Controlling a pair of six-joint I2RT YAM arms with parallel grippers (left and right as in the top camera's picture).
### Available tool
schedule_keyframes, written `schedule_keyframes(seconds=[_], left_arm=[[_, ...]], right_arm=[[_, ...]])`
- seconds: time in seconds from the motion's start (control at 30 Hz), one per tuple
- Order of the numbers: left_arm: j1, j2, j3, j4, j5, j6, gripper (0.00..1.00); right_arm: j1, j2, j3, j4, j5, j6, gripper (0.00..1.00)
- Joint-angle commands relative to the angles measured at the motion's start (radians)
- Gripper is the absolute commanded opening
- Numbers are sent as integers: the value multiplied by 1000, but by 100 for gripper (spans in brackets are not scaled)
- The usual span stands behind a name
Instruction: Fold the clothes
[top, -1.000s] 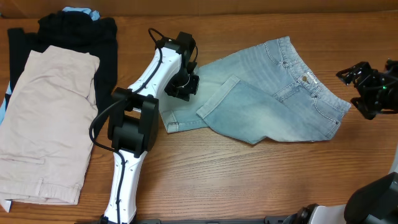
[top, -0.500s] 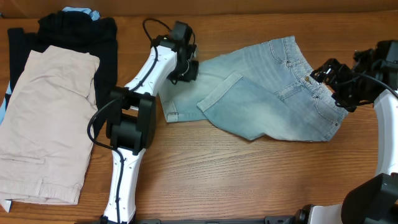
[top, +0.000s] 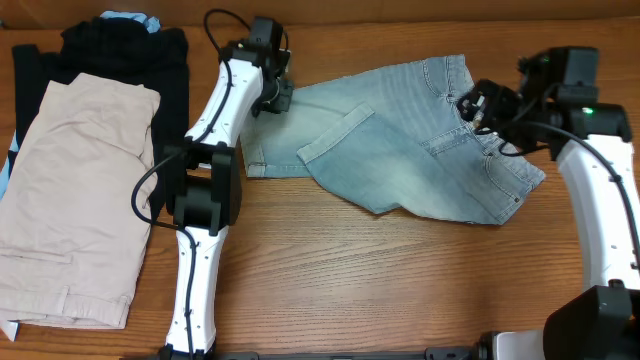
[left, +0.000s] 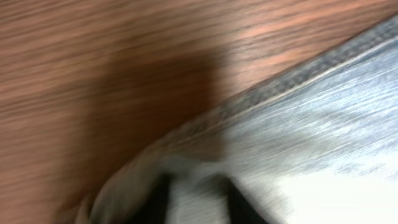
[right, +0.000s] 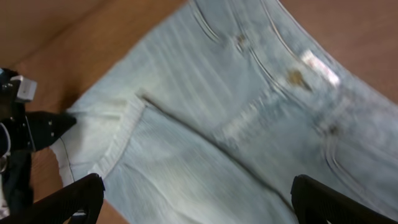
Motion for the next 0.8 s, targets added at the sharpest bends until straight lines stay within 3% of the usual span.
schedule_keyframes(seconds=[0.0,0.13,0.27,0.53,0.67,0.77], left_arm=[[-10,6,224,-117,-50,30,68],[-22,-1,515,-383,-48,29,100],[-22,-37,776,-607,-45,4,100],[-22,-289,761,-607,1,-19,100],[-23,-350,761,-607,11,-20,100],[-22,-354,760,-607,11,-20,100]], right_arm=[[43,-20,5,60,51,-30,100],[96,-12,5,170,74,-30,100],[137,19,5,265,74,-34,100],[215,225,121,275,65,-110,100],[248,356,195,252,49,-172,100],[266,429,209,249,46,-219,94]])
